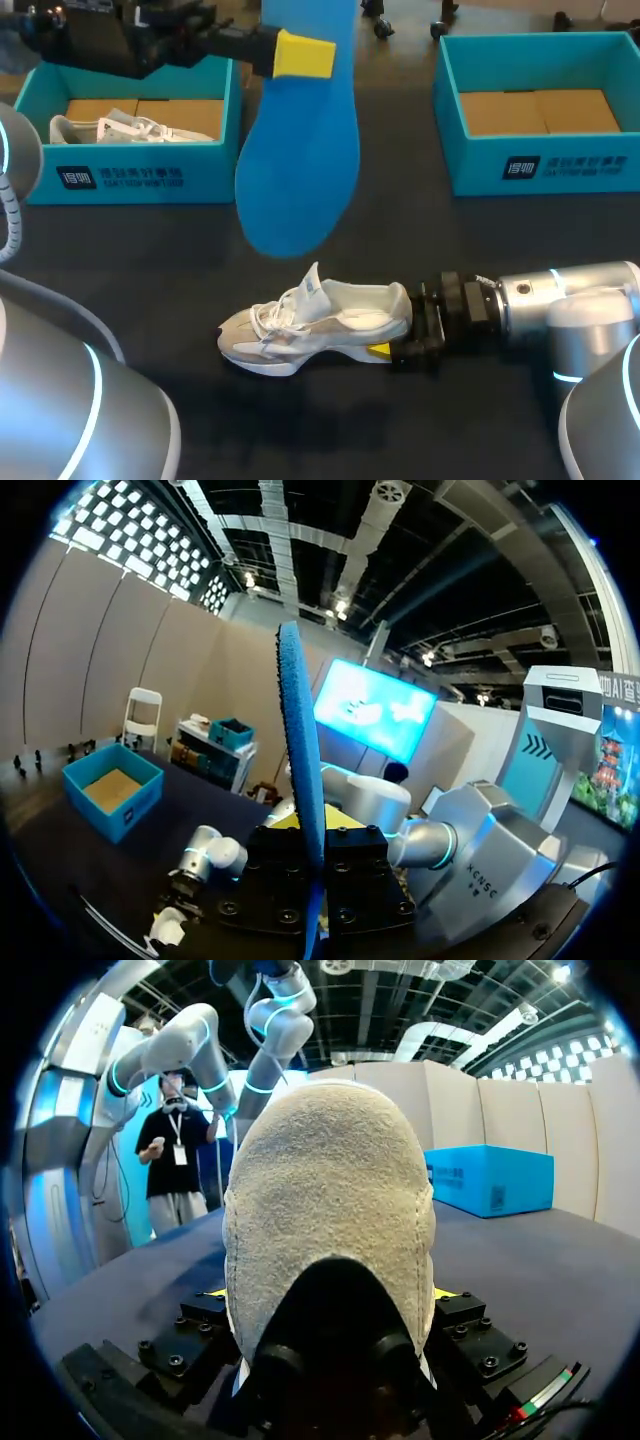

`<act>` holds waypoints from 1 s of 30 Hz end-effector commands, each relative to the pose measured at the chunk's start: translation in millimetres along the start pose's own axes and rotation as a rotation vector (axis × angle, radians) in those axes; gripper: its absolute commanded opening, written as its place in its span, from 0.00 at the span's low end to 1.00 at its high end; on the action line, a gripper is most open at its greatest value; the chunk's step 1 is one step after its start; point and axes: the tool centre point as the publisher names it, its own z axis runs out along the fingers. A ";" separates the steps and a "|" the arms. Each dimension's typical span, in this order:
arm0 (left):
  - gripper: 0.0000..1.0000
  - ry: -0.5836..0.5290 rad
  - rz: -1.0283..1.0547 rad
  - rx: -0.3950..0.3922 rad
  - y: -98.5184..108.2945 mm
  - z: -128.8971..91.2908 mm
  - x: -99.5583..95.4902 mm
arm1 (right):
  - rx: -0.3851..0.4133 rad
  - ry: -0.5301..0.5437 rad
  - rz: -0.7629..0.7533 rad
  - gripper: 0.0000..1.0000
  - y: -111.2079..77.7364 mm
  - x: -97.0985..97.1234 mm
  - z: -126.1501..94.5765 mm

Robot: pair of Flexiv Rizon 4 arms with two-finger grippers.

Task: Take the shoe out of the shoebox, open the shoe tongue, remove and reinsert the insole, then place the shoe into the shoebox

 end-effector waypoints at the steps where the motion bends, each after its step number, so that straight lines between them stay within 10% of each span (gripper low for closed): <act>1: 0.00 -0.001 0.000 0.006 4.3 -1.7 0.6 | 0.005 0.001 0.001 0.00 0.9 -0.1 1.7; 6: 0.00 -0.001 0.000 0.006 4.3 -1.7 0.6 | 0.019 0.012 -0.008 0.01 2.3 0.3 0.2; 7: 0.00 -0.001 0.000 0.006 4.3 -1.7 0.6 | 0.020 0.011 -0.007 0.29 2.9 0.7 -0.6; 8: 0.00 -0.001 0.000 0.006 4.3 -1.7 0.6 | 0.022 0.015 -0.010 1.00 3.4 1.1 -1.6; 18: 0.00 -0.001 0.000 0.006 4.3 -1.7 0.6 | 0.091 0.022 -0.034 1.00 13.0 5.6 -14.8; 30: 0.00 -0.001 0.000 0.006 4.3 -1.7 0.6 | 0.391 -0.002 0.005 1.00 32.9 4.1 -45.7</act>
